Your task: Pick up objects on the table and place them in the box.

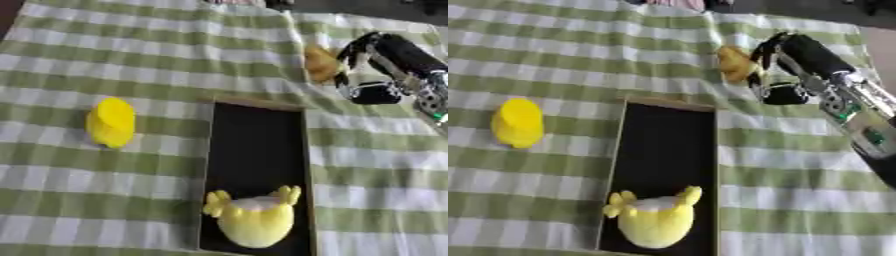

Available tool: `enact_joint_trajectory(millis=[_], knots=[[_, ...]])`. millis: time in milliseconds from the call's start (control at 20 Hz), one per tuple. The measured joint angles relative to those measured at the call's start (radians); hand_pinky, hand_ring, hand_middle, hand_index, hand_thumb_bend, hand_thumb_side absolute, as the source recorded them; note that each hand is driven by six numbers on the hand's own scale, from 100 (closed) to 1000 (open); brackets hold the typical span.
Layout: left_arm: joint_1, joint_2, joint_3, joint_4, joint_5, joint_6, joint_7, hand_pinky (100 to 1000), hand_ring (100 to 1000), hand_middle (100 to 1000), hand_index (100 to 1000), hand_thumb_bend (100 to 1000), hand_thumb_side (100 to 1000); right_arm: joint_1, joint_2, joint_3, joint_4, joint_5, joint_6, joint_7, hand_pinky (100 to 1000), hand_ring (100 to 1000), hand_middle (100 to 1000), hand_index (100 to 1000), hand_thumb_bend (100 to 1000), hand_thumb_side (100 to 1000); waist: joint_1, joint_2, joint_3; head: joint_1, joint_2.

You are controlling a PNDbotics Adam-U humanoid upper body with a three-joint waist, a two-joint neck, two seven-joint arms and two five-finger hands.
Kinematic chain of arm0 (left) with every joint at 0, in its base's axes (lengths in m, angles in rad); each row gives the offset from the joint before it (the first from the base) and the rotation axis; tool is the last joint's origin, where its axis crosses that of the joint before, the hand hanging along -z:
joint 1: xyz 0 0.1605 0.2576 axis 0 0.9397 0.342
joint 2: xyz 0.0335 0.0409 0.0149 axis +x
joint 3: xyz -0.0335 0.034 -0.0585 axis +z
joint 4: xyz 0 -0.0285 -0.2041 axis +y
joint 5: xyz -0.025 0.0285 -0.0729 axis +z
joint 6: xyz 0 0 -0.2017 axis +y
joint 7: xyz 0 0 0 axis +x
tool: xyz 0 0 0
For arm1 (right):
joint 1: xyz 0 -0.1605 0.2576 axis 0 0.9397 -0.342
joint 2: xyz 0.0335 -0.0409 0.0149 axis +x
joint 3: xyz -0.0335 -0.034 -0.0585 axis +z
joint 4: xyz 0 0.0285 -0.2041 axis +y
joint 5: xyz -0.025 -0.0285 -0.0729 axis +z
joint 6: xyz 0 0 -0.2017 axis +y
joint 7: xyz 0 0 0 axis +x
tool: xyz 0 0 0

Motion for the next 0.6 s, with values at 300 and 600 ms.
enact_joint_trajectory(millis=[300,600], knots=[[0.005,0.000,0.000,0.000,0.000,0.001,-0.001,728,745,742,818,100,597,-0.003,0.000,0.000,-0.006,-0.036,-0.013,-0.095,746,647,298,415,100,175,0.006,-0.008,-0.006,-0.003,0.001],[0.014,0.000,0.000,0.000,0.000,0.007,-0.002,729,744,742,819,100,588,0.017,-0.008,0.000,-0.058,-0.061,-0.044,-0.136,742,643,298,411,100,158,0.014,-0.032,-0.015,-0.002,0.016]])
